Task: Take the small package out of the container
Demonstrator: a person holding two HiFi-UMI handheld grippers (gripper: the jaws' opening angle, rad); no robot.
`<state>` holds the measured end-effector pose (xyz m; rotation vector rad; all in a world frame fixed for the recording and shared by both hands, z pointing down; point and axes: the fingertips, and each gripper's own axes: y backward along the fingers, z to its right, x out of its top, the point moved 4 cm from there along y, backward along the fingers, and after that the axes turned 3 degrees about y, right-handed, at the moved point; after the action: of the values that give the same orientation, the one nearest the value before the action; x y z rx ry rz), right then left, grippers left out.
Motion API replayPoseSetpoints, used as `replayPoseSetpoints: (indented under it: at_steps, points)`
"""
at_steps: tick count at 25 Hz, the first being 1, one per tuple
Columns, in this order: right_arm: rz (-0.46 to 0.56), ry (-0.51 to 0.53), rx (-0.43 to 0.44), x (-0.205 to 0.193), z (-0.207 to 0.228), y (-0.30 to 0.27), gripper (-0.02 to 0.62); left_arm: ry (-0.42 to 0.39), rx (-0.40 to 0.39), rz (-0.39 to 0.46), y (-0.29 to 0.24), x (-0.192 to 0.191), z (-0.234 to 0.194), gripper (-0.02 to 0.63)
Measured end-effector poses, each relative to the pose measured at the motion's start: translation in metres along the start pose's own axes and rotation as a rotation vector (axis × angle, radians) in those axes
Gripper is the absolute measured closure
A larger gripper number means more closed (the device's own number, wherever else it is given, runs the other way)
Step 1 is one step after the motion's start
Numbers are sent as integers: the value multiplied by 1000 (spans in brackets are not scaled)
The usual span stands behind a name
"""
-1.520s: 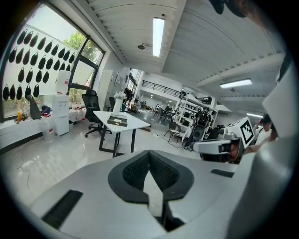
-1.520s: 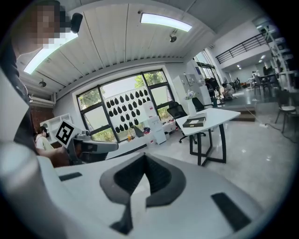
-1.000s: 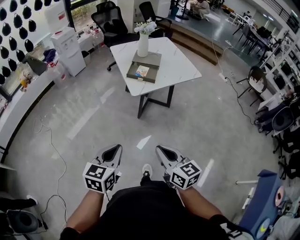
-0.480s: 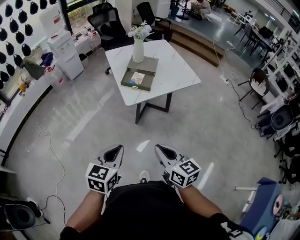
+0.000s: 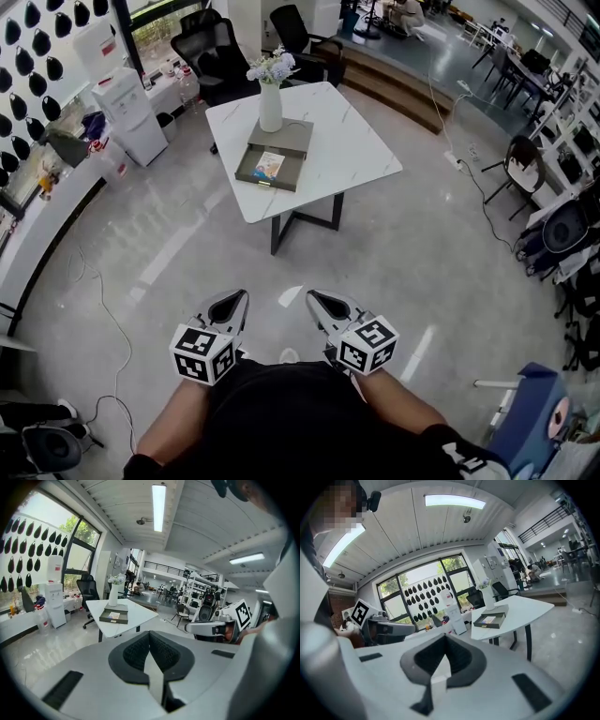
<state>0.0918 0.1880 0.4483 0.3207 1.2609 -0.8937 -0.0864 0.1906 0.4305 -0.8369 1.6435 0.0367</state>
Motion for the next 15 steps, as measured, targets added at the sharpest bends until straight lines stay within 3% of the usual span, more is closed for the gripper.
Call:
replayPoseSetpoints:
  at_steps: [8, 15]
  points:
    - [-34, -11, 33, -6, 4, -12, 595, 34, 31, -27, -5, -9, -11, 604]
    - [-38, -6, 14, -1, 25, -29, 595, 18, 5, -40, -36, -1, -26, 604]
